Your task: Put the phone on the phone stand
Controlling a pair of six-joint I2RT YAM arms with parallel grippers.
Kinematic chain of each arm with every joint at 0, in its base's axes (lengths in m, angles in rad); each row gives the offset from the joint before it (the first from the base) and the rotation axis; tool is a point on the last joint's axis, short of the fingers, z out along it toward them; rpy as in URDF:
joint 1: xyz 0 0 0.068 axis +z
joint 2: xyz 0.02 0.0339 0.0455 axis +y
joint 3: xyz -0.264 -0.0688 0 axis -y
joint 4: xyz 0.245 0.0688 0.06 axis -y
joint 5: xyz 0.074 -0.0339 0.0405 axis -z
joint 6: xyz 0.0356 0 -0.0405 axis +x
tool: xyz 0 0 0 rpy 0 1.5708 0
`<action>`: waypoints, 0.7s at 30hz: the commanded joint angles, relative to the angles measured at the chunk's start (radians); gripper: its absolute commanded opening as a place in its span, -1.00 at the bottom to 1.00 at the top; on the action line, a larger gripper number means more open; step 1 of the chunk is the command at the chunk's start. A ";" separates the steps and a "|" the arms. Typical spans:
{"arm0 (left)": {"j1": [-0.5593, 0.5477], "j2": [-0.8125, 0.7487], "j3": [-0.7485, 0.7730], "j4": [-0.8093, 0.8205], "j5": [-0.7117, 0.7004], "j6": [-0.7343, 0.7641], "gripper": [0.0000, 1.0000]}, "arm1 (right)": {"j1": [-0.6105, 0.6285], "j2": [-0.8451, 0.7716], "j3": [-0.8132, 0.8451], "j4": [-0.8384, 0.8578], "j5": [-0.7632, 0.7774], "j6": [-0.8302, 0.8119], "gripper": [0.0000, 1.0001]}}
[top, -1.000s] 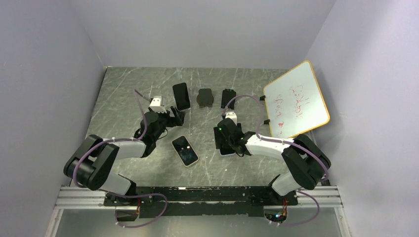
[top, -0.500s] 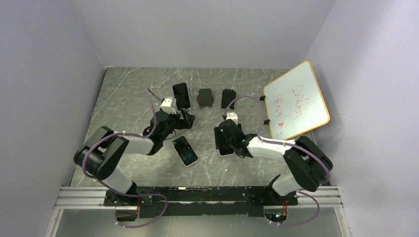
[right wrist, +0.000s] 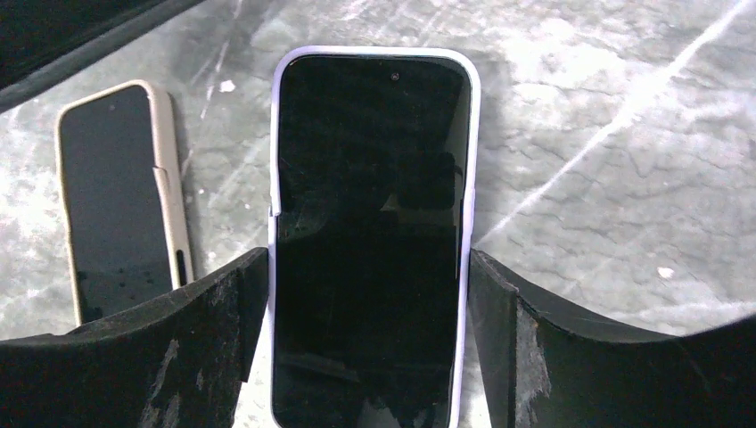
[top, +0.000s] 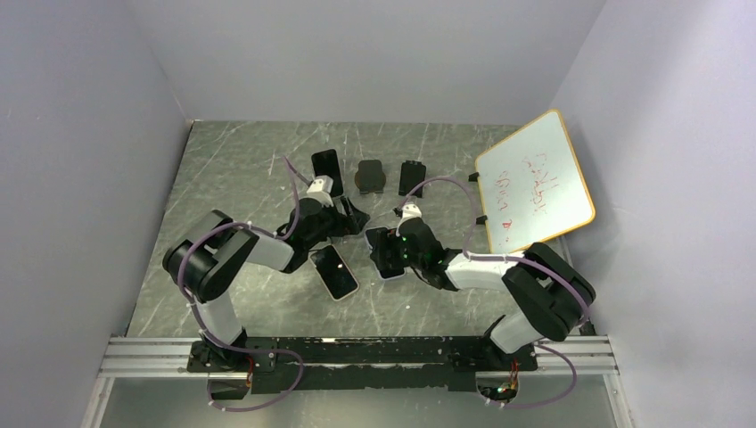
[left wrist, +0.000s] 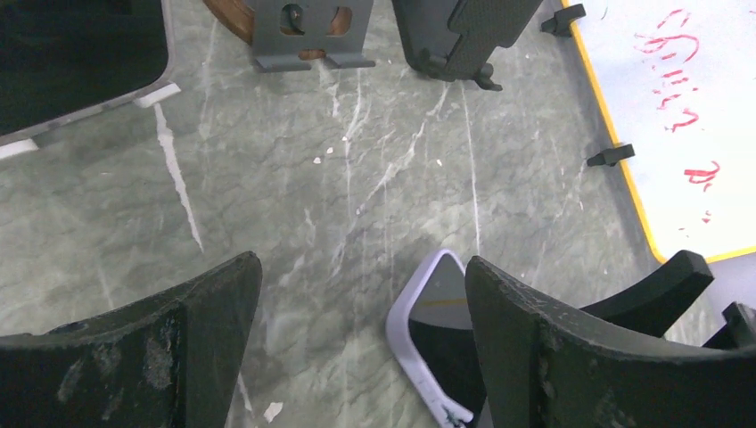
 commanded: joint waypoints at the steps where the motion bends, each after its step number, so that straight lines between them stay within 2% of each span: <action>1: -0.011 0.025 0.029 0.003 0.034 -0.064 0.78 | 0.012 0.058 -0.045 -0.004 -0.088 0.015 0.36; 21: -0.011 0.127 0.044 0.102 0.133 -0.173 0.79 | 0.012 0.053 -0.054 0.021 -0.117 -0.007 0.36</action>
